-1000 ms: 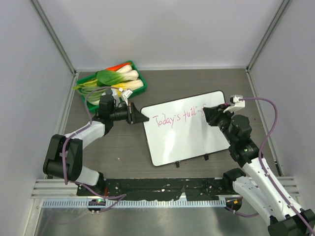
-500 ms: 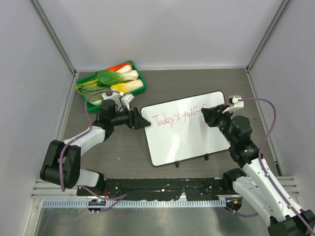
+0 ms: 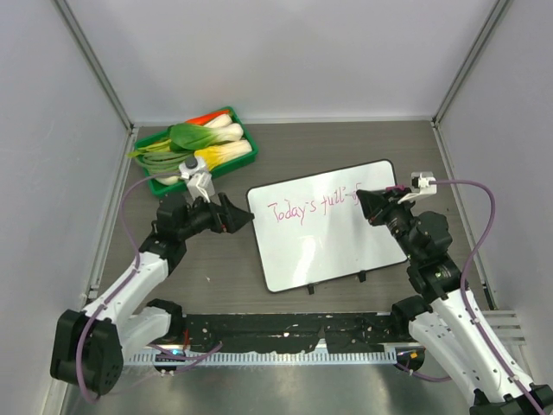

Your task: Write a sentence on the whiteboard

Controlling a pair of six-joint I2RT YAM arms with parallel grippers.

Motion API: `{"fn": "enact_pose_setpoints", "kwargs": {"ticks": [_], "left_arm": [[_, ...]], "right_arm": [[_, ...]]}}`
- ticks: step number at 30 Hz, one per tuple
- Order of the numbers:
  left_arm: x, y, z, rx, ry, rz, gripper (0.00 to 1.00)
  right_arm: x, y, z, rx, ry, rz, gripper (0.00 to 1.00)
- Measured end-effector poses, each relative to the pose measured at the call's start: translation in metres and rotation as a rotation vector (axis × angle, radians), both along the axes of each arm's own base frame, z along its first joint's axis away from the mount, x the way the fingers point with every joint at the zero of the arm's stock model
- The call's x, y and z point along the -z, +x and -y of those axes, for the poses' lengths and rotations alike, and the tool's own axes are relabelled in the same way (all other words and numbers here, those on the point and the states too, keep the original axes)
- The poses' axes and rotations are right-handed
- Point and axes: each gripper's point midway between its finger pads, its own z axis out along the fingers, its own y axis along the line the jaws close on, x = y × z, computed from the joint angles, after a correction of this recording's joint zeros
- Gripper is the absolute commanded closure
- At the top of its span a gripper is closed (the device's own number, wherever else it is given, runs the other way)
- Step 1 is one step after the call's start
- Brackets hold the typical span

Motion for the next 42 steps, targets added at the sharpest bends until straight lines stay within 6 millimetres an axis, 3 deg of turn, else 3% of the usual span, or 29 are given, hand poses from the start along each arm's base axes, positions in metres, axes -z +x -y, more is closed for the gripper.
{"fn": "enact_pose_setpoints", "kwargs": {"ticks": [12, 19, 33, 42], "left_arm": [[0.003, -0.026, -0.012, -0.066, -0.034, -0.081, 0.06], [0.026, -0.036, -0.006, -0.033, -0.058, -0.176, 0.08], [0.048, -0.025, 0.014, 0.043, -0.159, -0.253, 0.25], [0.05, -0.026, 0.04, 0.141, -0.203, -0.233, 0.38]], "right_arm": [[0.009, 0.0, -0.007, -0.03, 0.025, -0.042, 0.99], [0.026, 0.002, -0.013, -0.057, 0.02, -0.093, 0.99], [0.027, 0.001, -0.017, -0.077, 0.031, -0.099, 0.99], [0.027, 0.001, -0.017, -0.077, 0.033, -0.1, 0.99]]}}
